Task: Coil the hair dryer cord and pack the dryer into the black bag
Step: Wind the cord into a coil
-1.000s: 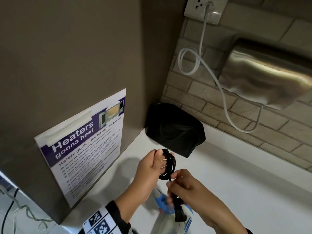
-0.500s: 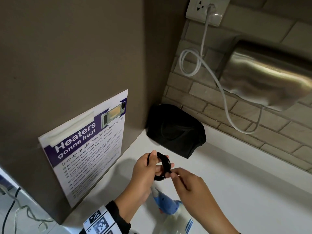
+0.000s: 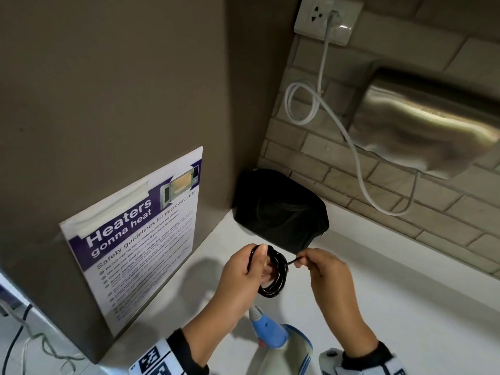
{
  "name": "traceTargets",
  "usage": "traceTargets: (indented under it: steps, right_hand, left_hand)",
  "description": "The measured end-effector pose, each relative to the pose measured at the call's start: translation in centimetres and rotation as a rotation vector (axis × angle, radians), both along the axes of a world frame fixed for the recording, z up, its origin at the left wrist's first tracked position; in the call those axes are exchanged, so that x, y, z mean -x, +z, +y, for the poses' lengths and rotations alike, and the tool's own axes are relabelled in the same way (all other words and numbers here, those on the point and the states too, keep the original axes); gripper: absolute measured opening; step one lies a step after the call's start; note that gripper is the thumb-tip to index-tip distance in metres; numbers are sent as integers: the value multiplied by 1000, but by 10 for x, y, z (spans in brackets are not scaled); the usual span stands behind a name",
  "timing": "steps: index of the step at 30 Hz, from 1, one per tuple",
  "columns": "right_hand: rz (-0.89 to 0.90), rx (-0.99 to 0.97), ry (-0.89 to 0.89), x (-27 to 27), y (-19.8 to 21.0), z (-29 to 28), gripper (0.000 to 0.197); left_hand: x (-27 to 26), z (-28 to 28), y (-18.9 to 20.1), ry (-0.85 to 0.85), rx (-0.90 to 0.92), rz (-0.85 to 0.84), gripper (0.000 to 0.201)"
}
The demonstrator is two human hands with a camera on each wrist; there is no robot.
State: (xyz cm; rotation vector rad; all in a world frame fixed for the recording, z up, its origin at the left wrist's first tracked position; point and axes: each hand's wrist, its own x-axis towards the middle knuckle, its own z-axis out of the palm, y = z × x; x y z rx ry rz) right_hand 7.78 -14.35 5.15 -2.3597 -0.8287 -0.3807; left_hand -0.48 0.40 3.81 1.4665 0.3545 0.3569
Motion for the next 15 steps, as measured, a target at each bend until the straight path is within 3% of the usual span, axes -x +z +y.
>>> traceTargets:
  steps: [3, 7, 11, 15]
  right_hand:
    - [1, 46, -44, -3, -23, 6, 25]
    - [369, 11, -92, -3, -25, 15, 21]
    - [952, -504, 17, 4, -10, 21, 28]
    - [1279, -804, 37, 11, 0, 26, 29]
  left_hand:
    - [1, 0, -1, 1, -11, 6, 30]
    - [2, -2, -2, -13, -23, 6, 31]
    - [1, -3, -3, 1, -52, -4, 32]
    - [1, -4, -5, 21, -47, -29, 34]
